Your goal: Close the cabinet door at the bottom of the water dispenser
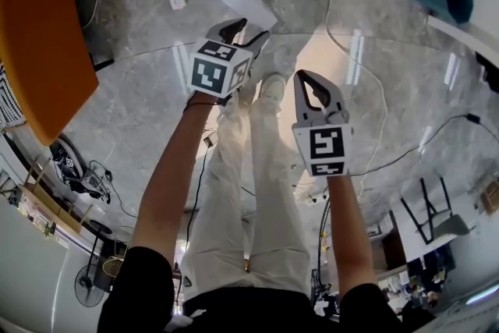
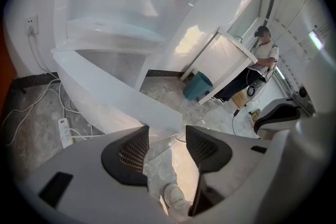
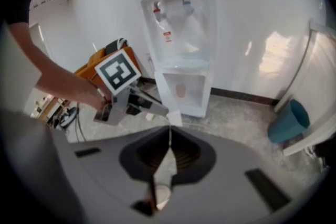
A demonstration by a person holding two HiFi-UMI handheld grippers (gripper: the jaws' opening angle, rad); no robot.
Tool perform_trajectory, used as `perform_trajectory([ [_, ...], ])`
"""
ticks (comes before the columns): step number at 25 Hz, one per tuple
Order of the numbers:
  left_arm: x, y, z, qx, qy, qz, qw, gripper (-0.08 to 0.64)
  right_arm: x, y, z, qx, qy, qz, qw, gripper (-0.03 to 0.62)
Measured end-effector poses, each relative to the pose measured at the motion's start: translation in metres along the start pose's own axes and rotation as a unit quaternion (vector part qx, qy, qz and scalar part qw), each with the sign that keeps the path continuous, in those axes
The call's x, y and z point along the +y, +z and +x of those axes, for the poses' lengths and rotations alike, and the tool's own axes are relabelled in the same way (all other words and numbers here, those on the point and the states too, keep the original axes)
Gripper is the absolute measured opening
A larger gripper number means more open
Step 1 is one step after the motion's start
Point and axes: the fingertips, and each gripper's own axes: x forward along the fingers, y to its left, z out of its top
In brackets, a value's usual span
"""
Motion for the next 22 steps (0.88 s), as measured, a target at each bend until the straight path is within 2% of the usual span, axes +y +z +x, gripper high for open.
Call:
perform_trajectory([
  [12,-0.007,0.020,0.016,-0.001,-0.004,0.012,0.9999,0.219,-0.021,0.015,0.020,-0.008,-0.003,-0.017,1.000,0.035],
  [17,-0.010,0.029,0.023,0.005,-0.007,0.029,0.9995,0.219,-0.032,0.018,0.026,-0.009,-0.009,-0.027,1.000,0.035],
  [22,-0.011,0.039,0.030,-0.002,-0.004,0.025,0.9997,0.219,-0.051,0.026,0.030,-0.014,-0.021,-0.027,0.999,0.035],
])
